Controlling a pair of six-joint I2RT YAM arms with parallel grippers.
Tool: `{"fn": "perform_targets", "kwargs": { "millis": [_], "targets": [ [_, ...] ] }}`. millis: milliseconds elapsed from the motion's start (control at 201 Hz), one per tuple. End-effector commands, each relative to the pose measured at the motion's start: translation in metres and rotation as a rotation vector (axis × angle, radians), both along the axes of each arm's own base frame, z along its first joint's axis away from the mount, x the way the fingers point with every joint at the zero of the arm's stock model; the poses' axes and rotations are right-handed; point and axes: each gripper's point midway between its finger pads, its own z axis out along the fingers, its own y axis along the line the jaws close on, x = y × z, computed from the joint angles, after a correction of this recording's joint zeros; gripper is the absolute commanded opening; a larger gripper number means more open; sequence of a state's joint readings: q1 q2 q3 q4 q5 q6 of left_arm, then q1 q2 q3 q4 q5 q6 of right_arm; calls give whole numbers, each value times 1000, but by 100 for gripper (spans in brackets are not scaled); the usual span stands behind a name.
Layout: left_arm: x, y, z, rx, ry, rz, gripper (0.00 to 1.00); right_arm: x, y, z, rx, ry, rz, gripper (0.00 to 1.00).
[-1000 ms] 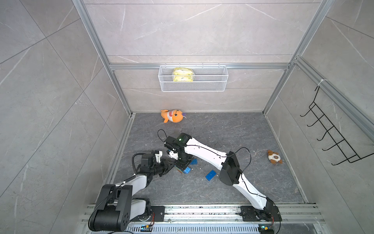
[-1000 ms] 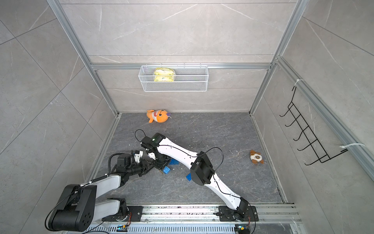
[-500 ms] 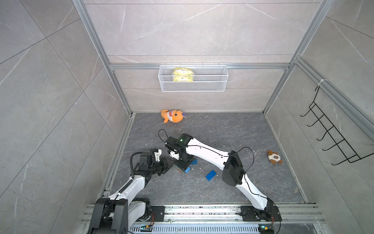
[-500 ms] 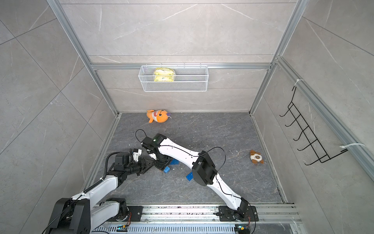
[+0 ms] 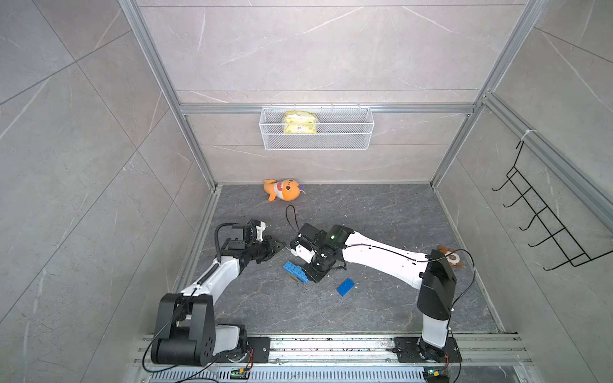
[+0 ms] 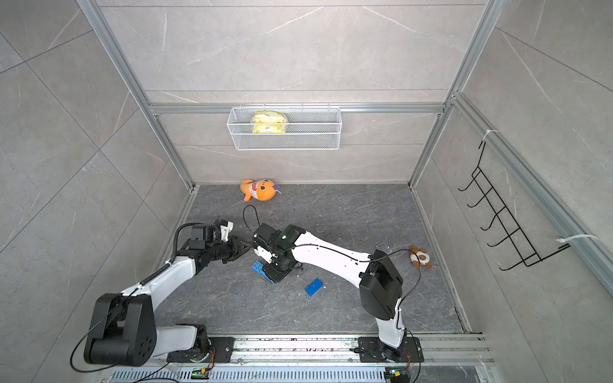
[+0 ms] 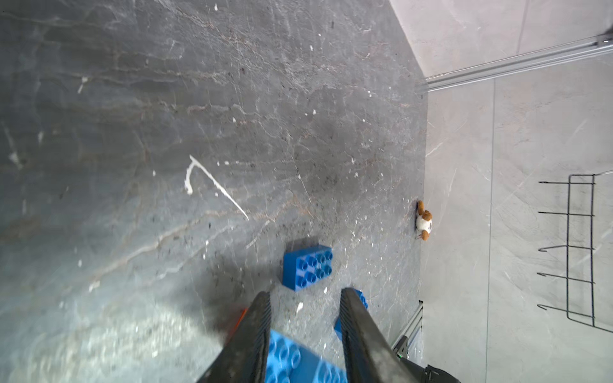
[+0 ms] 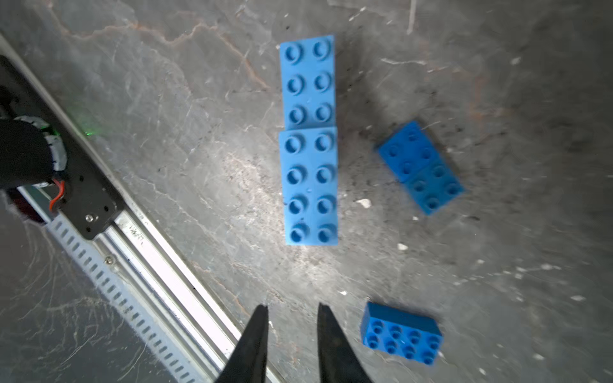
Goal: Assemble a heart with lego
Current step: Adjust the lego brick at the center of the board.
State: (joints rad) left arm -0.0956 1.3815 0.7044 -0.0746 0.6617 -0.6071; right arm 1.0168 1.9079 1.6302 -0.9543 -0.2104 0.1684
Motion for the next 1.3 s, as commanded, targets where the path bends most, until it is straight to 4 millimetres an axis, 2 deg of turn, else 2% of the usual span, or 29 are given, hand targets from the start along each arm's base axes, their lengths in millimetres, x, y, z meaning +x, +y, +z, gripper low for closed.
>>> {"fn": "perform_targets", "kwargs": {
  "millis": [0,105,324,663,986,1295],
  "targets": [
    [8,-11,5,-48,-24,-76,37,-19,29,-1,158,120,6,27],
    [7,-20,2,-85,-16,-101,36,-16,31,-12,152,121,-21,26],
    [-10,-35,-10,-113,16,-129,33,4,28,-30,106,99,-73,26],
    [-37,-29,-26,-106,53,-101,31,32,9,-36,38,48,-121,26],
    [-64,-20,-30,-112,69,-30,29,49,-4,-50,-16,32,-126,26],
    [-88,-11,-39,-99,85,19,26,66,-12,-53,-18,9,-151,26]
  ]
}}
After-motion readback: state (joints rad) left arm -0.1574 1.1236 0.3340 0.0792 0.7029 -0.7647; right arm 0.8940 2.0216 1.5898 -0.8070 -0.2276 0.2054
